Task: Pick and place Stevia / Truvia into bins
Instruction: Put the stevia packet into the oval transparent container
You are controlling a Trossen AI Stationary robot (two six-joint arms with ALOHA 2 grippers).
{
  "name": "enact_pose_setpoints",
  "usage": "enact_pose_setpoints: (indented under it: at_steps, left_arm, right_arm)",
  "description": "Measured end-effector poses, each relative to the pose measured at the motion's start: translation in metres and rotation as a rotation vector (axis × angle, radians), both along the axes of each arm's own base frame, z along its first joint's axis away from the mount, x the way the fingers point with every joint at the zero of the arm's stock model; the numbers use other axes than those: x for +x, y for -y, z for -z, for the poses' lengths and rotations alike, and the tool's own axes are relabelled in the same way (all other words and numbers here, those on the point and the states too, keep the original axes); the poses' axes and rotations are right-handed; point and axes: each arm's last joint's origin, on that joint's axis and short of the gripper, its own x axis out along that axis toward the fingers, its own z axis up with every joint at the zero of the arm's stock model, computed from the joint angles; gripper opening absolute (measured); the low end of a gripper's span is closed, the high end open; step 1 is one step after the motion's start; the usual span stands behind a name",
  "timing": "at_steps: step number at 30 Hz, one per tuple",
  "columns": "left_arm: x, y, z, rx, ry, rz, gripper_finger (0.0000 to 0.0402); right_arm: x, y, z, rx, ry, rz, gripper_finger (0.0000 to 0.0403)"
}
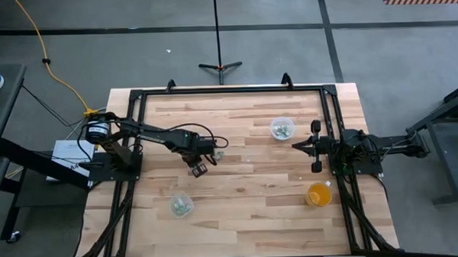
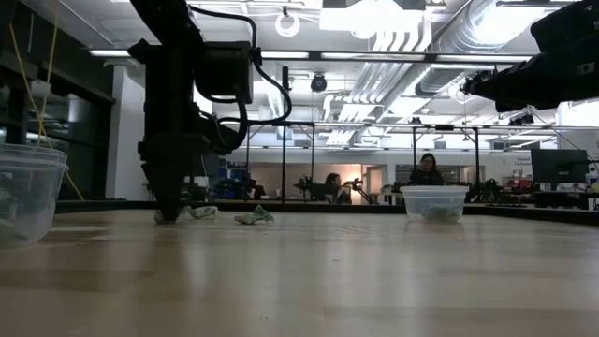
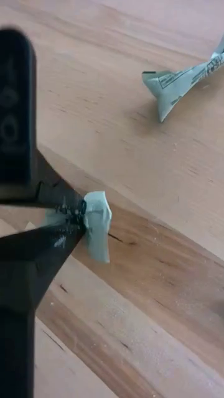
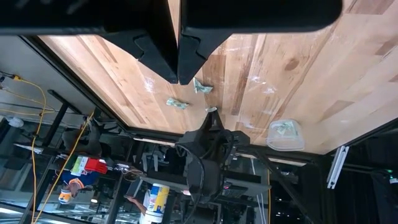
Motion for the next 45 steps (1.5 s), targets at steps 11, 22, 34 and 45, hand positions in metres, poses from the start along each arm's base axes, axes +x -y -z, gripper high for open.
enact_pose_setpoints:
  at_steps: [11,22,34,45]
  left_arm:
    - [0.006,0.01,-0.014,-0.116,0.035,-0.058,0.0033]
    - [0.016,0.108,-0.078,-0.191,0.08,0.053,0.0031]
    - [-0.016,0.181,-0.097,-0.083,0.126,0.021,0.0022]
    - [-0.034,0.171,-0.061,-0.052,-0.027,-0.126,0.0095]
  right_arm:
    - [0.0,0.0,0.0,-0.001,0.0,0.003,0.0003]
    - [0.001,0.0,0.001,-0.002,-0.009,0.01,0.0007]
    - [0.001,0.0,0.001,-0.002,-0.009,0.009,0.0008]
    - [0.001,0.0,0.001,-0.001,-0.008,0.008,0.0005]
